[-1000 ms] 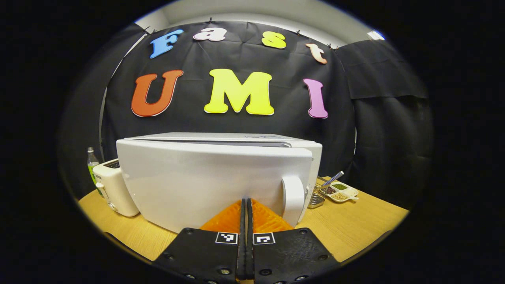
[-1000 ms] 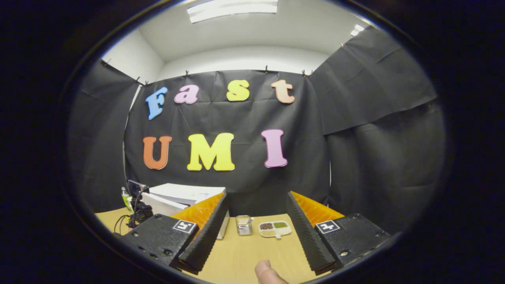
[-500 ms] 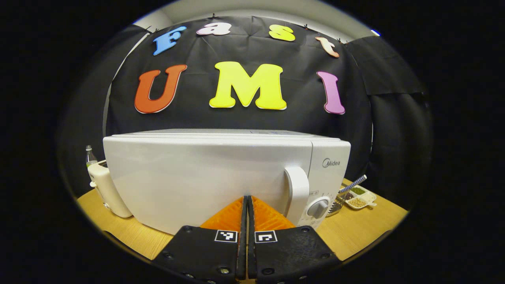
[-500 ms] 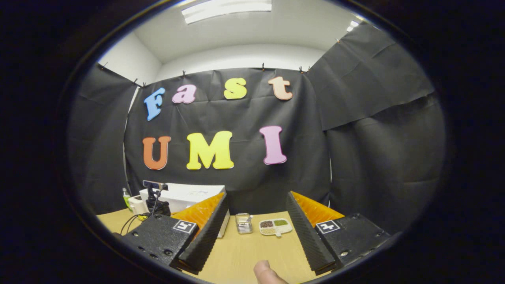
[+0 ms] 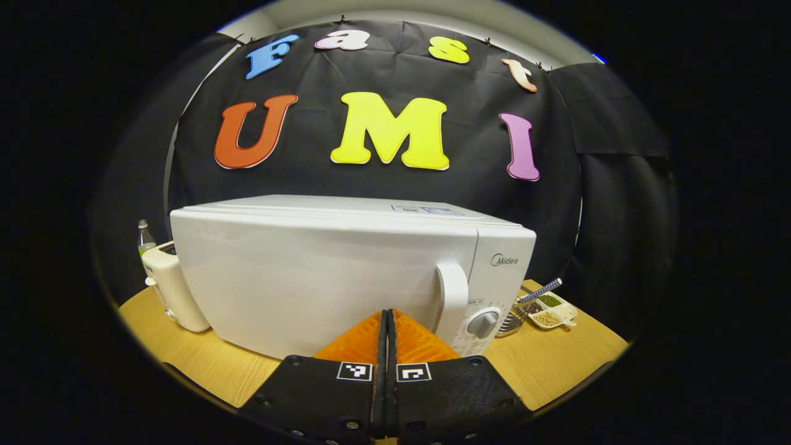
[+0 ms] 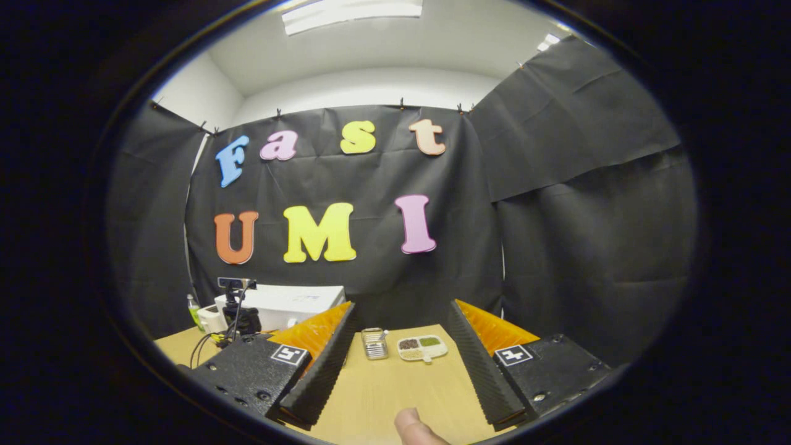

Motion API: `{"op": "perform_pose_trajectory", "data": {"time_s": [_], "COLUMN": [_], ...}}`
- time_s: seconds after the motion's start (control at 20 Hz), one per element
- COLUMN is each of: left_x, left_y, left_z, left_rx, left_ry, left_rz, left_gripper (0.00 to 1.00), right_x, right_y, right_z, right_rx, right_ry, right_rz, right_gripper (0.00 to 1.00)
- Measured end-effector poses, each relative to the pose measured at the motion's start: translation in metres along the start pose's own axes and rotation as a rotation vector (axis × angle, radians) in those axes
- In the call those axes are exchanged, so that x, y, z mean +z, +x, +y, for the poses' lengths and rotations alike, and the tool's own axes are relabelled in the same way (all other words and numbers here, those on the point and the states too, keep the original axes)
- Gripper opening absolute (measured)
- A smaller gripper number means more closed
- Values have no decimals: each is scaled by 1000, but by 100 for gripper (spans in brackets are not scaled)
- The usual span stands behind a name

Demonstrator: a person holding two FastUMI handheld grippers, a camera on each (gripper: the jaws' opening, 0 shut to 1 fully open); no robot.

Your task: Open the microwave oven with the left hand, put the food in, and close the microwave oven.

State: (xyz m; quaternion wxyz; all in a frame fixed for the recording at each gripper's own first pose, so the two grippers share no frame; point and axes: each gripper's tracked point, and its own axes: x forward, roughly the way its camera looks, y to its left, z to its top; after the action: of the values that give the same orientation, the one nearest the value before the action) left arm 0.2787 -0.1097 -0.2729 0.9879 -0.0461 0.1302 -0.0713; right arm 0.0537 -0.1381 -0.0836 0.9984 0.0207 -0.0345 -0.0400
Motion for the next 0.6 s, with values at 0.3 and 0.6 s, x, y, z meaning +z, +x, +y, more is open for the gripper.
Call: {"op": "perform_pose_trajectory", "data": {"time_s": [0.3,0.6], "left_x": [49,86], "left_y": [-87,-177], "left_z": [-13,-9], "left_rx": [-34,5], "left_ry": [16,56], "left_rz": [-46,-79], "left_gripper": [0,96], "right_x": [1,6], "right_y": [-27,-52], "right_z": [-5,-4], "right_rx": [-32,-36], "right_ry": [8,21], "right_rz": [14,6], "right_gripper": [95,95]}}
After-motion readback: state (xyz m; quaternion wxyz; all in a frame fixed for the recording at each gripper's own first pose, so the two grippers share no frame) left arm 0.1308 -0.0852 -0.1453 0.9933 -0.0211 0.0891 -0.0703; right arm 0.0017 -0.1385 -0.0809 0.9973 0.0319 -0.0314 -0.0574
